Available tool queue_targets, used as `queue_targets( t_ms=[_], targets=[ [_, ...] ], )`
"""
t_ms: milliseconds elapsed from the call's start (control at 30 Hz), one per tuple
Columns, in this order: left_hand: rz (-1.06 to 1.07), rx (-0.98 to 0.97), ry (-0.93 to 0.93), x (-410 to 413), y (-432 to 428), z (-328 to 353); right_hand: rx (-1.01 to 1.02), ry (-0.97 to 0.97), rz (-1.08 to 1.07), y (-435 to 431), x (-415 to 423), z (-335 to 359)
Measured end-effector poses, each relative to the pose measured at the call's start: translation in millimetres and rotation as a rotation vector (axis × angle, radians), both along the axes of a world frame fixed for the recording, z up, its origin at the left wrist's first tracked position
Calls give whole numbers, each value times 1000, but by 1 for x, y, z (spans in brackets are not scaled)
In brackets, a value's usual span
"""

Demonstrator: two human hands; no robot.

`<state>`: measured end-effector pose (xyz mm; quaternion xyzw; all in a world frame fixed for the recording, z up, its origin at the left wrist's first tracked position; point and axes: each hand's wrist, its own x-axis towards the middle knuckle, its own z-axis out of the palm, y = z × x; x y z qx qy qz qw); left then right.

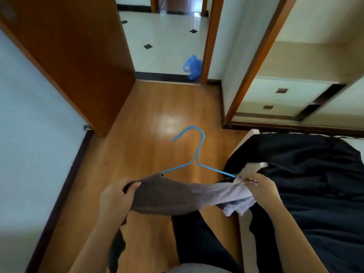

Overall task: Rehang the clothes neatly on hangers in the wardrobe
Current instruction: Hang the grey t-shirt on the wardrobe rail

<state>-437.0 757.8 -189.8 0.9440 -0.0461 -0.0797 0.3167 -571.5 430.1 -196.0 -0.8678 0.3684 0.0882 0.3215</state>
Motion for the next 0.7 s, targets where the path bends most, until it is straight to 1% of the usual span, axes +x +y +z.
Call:
queue_targets(
  t_ms=[67,167,233,300,367,567,700],
  targets=[
    [-2,20,-53,39,-23,6,66,-103,-73,-20,43,1],
    [-44,24,-99,99,-66,27,96,-140,-97,-61,100,12],
    [-125,30,-112,136,-95,43,82,-167,-126,-90,126,24],
    [-252,41,-98,168,-129,56,58,-195,-148,-122,146,31],
    [-358,63,-102,195,-164,62,33,-212,-197,-151,160,36],
    [-555,37,-58,271,-279,61,-58,-227,-405,-231,182,39],
    [-690,-62,-20,328,-377,55,-130,-257,-610,-291,198,35]
  ],
)
